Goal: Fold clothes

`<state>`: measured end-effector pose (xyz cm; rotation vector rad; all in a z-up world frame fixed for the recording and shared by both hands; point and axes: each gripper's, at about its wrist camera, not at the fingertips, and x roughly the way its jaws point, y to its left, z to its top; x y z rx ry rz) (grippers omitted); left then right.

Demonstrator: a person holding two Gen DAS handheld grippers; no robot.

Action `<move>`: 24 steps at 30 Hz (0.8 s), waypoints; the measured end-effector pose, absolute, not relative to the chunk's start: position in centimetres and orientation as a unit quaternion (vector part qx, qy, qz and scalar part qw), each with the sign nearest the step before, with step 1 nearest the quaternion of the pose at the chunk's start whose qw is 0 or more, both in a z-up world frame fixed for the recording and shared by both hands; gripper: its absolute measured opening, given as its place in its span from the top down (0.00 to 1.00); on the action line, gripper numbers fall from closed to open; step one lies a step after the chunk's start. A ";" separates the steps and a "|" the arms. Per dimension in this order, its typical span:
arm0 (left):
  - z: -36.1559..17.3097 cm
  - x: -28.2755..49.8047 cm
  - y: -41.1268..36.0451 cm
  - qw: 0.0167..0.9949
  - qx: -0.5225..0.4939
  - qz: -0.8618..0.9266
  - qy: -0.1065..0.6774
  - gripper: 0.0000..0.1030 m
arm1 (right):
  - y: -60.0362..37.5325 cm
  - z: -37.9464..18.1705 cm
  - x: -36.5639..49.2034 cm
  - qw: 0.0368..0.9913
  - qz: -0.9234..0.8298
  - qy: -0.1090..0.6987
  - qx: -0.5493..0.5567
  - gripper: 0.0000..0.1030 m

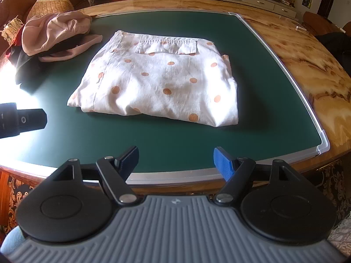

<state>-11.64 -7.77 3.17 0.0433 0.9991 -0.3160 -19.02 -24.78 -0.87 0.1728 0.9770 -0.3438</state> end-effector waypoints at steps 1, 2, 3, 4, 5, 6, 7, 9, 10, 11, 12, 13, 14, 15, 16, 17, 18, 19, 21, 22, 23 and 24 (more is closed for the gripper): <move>3.0 -11.7 -7.9 0.862 0.022 -0.156 0.482 0.00 | -24.8 -0.8 -19.1 0.866 -0.165 0.466 0.081 0.19; 2.9 -11.9 -8.0 0.859 0.025 -0.160 0.486 0.00 | -24.7 -0.7 -19.3 0.867 -0.166 0.464 0.080 0.19; 2.8 -12.2 -8.1 0.857 0.029 -0.162 0.489 0.00 | -24.7 -0.6 -19.4 0.867 -0.166 0.462 0.081 0.19; 2.7 -12.4 -8.3 0.855 0.034 -0.163 0.491 0.00 | -24.8 -0.5 -19.5 0.867 -0.167 0.461 0.082 0.19; 2.7 -12.7 -8.5 0.854 0.038 -0.165 0.492 0.00 | -24.8 -0.4 -19.6 0.868 -0.168 0.460 0.083 0.19; 2.8 -12.9 -8.6 0.854 0.043 -0.167 0.491 0.00 | -24.8 -0.3 -19.7 0.868 -0.168 0.460 0.084 0.19; 2.8 -13.3 -8.8 0.855 0.049 -0.169 0.489 0.00 | -24.9 -0.3 -19.8 0.868 -0.168 0.459 0.087 0.19; 3.0 -13.8 -9.0 0.855 0.058 -0.173 0.486 0.00 | -24.9 -0.2 -20.1 0.869 -0.168 0.458 0.088 0.19; 3.0 -14.1 -9.1 0.854 0.060 -0.175 0.486 0.00 | -24.8 -0.1 -20.2 0.869 -0.168 0.457 0.087 0.19; 3.0 -14.3 -9.1 0.854 0.061 -0.177 0.486 0.00 | -24.8 -0.1 -20.4 0.869 -0.169 0.457 0.086 0.19; 3.0 -14.6 -9.1 0.854 0.062 -0.178 0.485 0.00 | -24.7 -0.1 -20.5 0.870 -0.168 0.456 0.085 0.19; 3.0 -14.8 -9.1 0.855 0.064 -0.175 0.485 0.00 | -24.8 0.0 -20.7 0.870 -0.168 0.456 0.086 0.19; 2.9 -15.0 -9.1 0.856 0.067 -0.169 0.484 0.00 | -24.8 0.0 -20.8 0.870 -0.169 0.456 0.088 0.19; 2.8 -15.3 -9.0 0.858 0.070 -0.164 0.482 0.00 | -24.8 0.0 -20.9 0.869 -0.169 0.456 0.089 0.19; 2.7 -15.5 -9.0 0.859 0.073 -0.161 0.481 0.00 | -24.8 0.0 -21.1 0.869 -0.169 0.455 0.090 0.19; 2.6 -15.6 -9.0 0.859 0.077 -0.160 0.481 0.00 | -24.8 0.0 -21.2 0.869 -0.170 0.455 0.090 0.19; 2.6 -15.8 -8.9 0.859 0.078 -0.159 0.481 0.00 | -24.8 0.0 -21.3 0.869 -0.170 0.455 0.089 0.19; 2.6 -15.9 -8.8 0.860 0.077 -0.158 0.479 0.00 | -24.9 0.0 -21.4 0.870 -0.171 0.455 0.090 0.19; 2.7 -16.2 -8.5 0.863 0.074 -0.156 0.475 0.00 | -24.9 0.0 -21.6 0.870 -0.171 0.454 0.092 0.19; 2.7 -16.3 -8.4 0.864 0.072 -0.156 0.473 0.00 | -24.9 0.1 -21.8 0.870 -0.171 0.453 0.093 0.19; 2.7 -16.4 -8.4 0.866 0.072 -0.156 0.470 0.00 | -24.9 0.1 -21.9 0.870 -0.171 0.453 0.093 0.19; 2.7 -16.6 -8.4 0.867 0.073 -0.157 0.468 0.00 | -24.8 0.1 -22.0 0.871 -0.170 0.452 0.093 0.19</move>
